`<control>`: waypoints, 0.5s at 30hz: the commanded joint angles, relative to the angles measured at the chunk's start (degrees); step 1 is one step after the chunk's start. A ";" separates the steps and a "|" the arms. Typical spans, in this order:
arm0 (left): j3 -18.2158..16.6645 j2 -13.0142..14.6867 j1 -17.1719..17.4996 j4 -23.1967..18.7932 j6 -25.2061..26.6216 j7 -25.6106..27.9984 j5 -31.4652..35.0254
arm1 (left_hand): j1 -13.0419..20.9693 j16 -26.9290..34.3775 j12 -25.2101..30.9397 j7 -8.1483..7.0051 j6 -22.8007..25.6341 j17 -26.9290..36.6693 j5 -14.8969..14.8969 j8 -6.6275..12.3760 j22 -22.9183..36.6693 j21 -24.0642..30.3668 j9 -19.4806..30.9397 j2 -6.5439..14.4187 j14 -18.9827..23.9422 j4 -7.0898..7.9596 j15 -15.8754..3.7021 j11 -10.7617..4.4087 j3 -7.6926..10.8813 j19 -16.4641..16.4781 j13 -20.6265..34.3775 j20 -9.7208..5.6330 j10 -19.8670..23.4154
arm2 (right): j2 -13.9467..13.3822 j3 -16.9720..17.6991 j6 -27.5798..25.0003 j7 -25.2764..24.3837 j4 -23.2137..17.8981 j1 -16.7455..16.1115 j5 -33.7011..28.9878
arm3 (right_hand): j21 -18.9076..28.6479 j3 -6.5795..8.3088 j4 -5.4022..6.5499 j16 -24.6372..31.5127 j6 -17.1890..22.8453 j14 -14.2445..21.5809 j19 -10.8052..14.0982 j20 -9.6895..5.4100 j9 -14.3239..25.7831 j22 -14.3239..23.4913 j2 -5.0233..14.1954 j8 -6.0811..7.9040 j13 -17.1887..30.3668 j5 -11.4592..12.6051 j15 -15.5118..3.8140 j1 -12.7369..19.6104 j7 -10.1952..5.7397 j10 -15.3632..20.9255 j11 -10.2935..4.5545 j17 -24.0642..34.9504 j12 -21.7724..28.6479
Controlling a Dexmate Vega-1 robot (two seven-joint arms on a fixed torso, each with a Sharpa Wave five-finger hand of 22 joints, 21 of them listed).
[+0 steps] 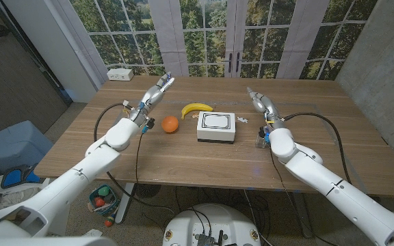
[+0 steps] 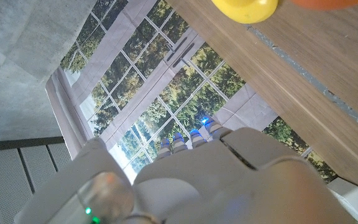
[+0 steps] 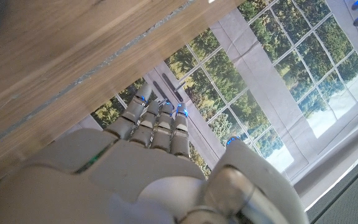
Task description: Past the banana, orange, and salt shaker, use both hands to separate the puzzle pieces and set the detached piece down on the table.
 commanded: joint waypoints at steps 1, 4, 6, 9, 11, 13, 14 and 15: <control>-2.00 -2.15 1.41 1.93 -3.63 -5.75 -10.61 | -1.75 0.49 0.62 0.00 1.00 0.04 1.32 0.48 0.04 0.53 -0.01 3.25 0.16 2.01 -1.51 0.94 1.98 1.36 0.13 -1.59 0.45 | -0.98 3.17 7.61 4.87 -0.16 -1.46 6.58 | -0.68 -0.26 -0.25 -0.75 -1.05 -0.94 -0.36 -0.95 -0.02 -0.07 -0.05 -0.26 -0.29 0.47 -2.19 -0.78 0.26 -1.00 -0.30 -0.58 -0.08; -2.70 -3.00 2.19 2.03 -4.02 -7.27 -14.17 | -2.27 0.53 0.72 0.42 1.20 -0.06 2.79 0.39 -0.08 0.43 -0.02 4.00 0.93 2.89 -1.23 1.35 5.69 2.08 0.11 -2.02 0.99 | -0.76 4.58 10.30 5.58 0.14 -1.95 8.70 | -1.06 -0.03 -0.41 -1.08 -2.03 -1.13 -0.33 -1.25 -0.07 -0.09 0.27 -0.33 -0.54 0.61 -2.44 -0.91 0.53 -1.38 -0.73 -1.04 -0.06; -3.10 -3.34 2.68 2.03 -3.98 -8.70 -16.63 | -2.54 0.50 0.71 0.84 1.58 -0.09 4.02 0.41 -0.14 0.22 -0.02 4.18 1.36 3.22 -0.92 1.61 9.39 2.33 0.08 -2.24 1.31 | -0.36 5.38 11.96 6.00 0.62 -2.23 10.16 | -1.22 0.16 -0.45 -1.24 -2.20 -1.29 -0.30 -1.41 -0.09 -0.09 0.56 -0.27 -0.65 0.69 -2.59 -0.93 0.62 -1.59 -0.84 -1.22 -0.07; -3.94 -3.88 3.82 1.85 -4.36 -10.06 -19.71 | -2.56 0.43 0.75 1.20 1.99 -0.10 5.24 0.38 -0.17 -0.01 -0.03 4.21 1.92 3.19 -0.89 1.78 14.57 2.62 0.06 -2.63 1.95 | 0.35 6.52 15.10 6.92 1.88 -2.61 12.43 | -1.42 0.43 -0.50 -1.34 -2.40 -1.23 -0.22 -1.61 -0.11 -0.10 0.97 -0.18 -0.79 0.79 -2.60 -0.97 1.05 -1.63 -0.90 -1.47 0.01; -4.68 -4.30 4.83 1.68 -4.44 -10.83 -22.12 | -2.25 0.36 0.67 1.28 2.26 -0.11 5.59 0.36 -0.20 -0.22 -0.04 4.18 2.12 2.97 -0.93 1.93 17.84 2.54 0.06 -3.10 2.05 | 1.56 7.32 18.36 7.02 3.37 -2.84 13.84 | -1.64 0.61 -0.55 -1.45 -1.98 -1.21 -0.16 -1.69 -0.13 -0.11 1.16 0.13 -0.94 0.85 -2.68 -1.05 1.29 -1.34 -0.96 -1.73 0.19; -5.54 -4.88 5.97 1.57 -4.68 -11.63 -24.74 | -1.46 0.20 0.56 1.42 2.38 -0.18 5.45 0.30 -0.28 -0.52 -0.05 4.08 2.01 2.37 -1.34 1.99 21.06 2.19 0.05 -3.34 2.01 | 1.97 8.10 19.47 7.11 3.74 -3.07 15.02 | -2.82 1.06 -0.85 -1.60 -0.98 -0.59 -1.33 -2.09 -0.20 -0.15 1.26 0.63 -1.36 0.99 -3.11 -1.20 1.23 -0.31 -1.19 -2.58 0.64; -5.98 -5.04 6.55 1.42 -4.64 -11.85 -25.82 | -1.09 0.14 0.53 1.25 2.40 -0.18 5.25 0.26 -0.31 -0.77 -0.06 4.03 1.89 2.18 -1.51 2.02 22.61 1.64 0.05 -3.53 1.98 | 1.94 8.43 19.94 7.15 3.87 -3.15 15.21 | -3.21 1.20 -0.94 -1.68 -0.94 -0.50 -1.74 -2.38 -0.21 -0.16 1.30 0.65 -1.49 1.03 -3.25 -1.22 1.31 -0.04 -1.09 -2.84 0.74; -6.44 -5.29 7.13 1.33 -4.77 -11.98 -26.79 | -0.89 0.09 0.50 1.15 2.40 -0.19 5.12 0.24 -0.32 -0.91 -0.06 4.00 1.78 2.08 -1.49 2.03 23.40 1.29 0.05 -3.77 1.94 | 2.13 8.78 20.56 7.09 4.08 -3.27 15.57 | -3.53 1.31 -1.00 -1.71 -0.84 -0.41 -2.18 -2.54 -0.22 -0.17 1.33 0.69 -1.56 1.06 -3.20 -1.22 1.23 0.07 -1.14 -3.01 0.78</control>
